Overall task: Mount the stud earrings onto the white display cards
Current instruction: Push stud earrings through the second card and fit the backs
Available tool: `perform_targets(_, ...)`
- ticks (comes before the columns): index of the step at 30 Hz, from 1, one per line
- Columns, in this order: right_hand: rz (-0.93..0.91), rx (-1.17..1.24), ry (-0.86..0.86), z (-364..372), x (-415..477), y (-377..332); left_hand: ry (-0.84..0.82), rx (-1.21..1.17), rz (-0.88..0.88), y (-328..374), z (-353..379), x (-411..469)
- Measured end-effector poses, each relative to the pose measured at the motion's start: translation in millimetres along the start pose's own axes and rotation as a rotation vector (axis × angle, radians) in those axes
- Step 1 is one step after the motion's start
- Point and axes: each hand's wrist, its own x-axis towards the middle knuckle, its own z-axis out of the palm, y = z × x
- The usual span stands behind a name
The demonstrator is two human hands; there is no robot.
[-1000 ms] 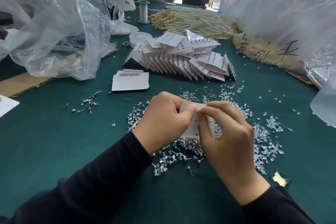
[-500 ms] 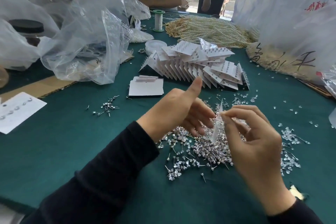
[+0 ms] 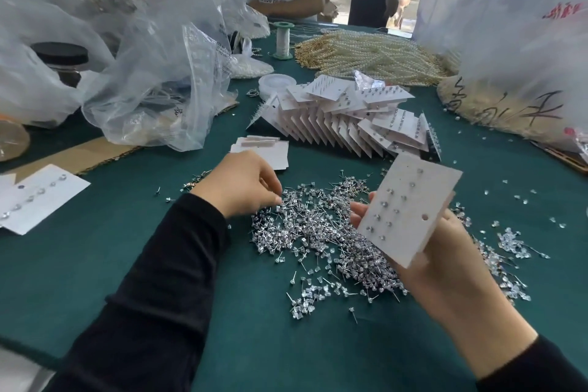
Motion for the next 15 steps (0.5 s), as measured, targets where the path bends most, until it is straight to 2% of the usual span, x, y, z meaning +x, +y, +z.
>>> perform_targets(8,0.054,0.097,0.057,-4,-8,-4,-0.035,0.097,0.135,9,9,-4)
perform_targets(12,0.074,0.093,0.046,-3,-9,-3,0.122,0.092,0.192,12,15,-2)
perform_targets(15,0.096,0.061,0.035,-3,-9,-2,0.131,0.134,0.195,12,20,0)
